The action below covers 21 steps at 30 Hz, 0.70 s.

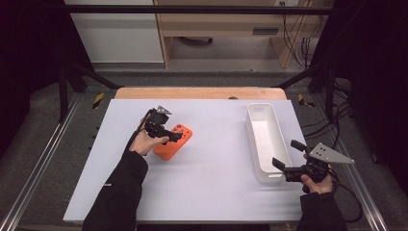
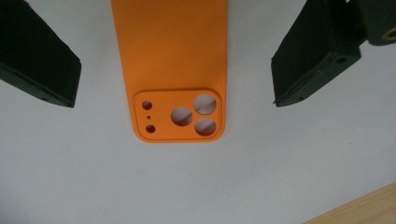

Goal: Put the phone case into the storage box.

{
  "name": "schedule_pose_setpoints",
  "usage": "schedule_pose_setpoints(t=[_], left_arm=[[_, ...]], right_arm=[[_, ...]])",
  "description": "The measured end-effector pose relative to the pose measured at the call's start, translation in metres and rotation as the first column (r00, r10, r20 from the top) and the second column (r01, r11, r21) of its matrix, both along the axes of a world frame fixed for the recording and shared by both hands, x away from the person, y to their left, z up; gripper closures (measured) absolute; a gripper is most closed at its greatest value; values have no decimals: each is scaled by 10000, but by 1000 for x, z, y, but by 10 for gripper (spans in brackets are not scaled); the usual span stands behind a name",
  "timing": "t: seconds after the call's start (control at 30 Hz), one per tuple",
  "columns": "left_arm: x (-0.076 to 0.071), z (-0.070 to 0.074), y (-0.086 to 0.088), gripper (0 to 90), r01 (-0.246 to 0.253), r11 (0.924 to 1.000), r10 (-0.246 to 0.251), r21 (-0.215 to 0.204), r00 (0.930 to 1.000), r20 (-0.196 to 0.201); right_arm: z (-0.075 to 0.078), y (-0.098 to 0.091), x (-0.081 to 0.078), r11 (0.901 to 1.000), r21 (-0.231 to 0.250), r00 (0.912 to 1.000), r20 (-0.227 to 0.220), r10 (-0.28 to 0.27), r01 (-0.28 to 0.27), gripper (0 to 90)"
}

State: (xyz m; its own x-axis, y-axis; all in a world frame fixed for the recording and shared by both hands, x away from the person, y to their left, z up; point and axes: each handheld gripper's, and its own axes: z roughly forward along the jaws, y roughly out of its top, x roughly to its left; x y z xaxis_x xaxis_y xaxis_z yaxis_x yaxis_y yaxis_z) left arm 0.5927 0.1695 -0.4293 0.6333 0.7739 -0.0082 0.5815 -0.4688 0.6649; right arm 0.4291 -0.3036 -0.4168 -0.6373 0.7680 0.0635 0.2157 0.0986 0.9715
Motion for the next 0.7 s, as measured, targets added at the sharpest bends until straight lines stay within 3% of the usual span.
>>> schedule_pose_setpoints(t=[0.7], left_arm=[[3,-25,-7,11,155,9988,-127,473,9981,-596]], right_arm=[[0,0,0,10000,5,10000,3,9,-9,4]])
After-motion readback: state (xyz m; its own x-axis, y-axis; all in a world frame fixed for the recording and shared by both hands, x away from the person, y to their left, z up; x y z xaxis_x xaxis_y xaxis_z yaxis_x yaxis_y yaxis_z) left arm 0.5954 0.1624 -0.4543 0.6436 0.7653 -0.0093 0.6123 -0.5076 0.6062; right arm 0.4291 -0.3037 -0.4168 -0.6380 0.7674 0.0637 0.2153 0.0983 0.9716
